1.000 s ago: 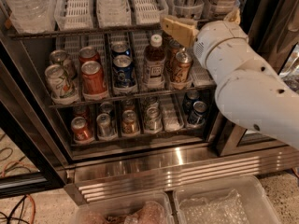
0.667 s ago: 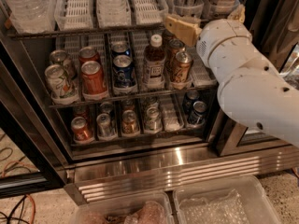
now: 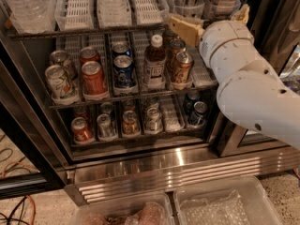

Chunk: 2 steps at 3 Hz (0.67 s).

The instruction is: Pick blue plastic bottle from top shelf of fridge

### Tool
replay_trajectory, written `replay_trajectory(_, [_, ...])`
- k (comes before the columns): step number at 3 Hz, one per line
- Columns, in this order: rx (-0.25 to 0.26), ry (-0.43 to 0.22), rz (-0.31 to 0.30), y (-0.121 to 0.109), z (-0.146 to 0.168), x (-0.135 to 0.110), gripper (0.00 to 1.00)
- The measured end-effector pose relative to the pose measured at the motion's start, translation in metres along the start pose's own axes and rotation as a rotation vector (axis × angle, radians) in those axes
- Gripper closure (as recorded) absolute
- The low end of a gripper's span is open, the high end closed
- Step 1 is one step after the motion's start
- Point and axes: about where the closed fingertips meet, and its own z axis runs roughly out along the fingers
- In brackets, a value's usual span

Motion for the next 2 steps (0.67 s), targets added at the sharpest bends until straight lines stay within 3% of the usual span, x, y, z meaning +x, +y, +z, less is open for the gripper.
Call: replay_trajectory(2, [0.051,-0.046,-0.040,-0.0156,0.0003,-0.0061,0.03])
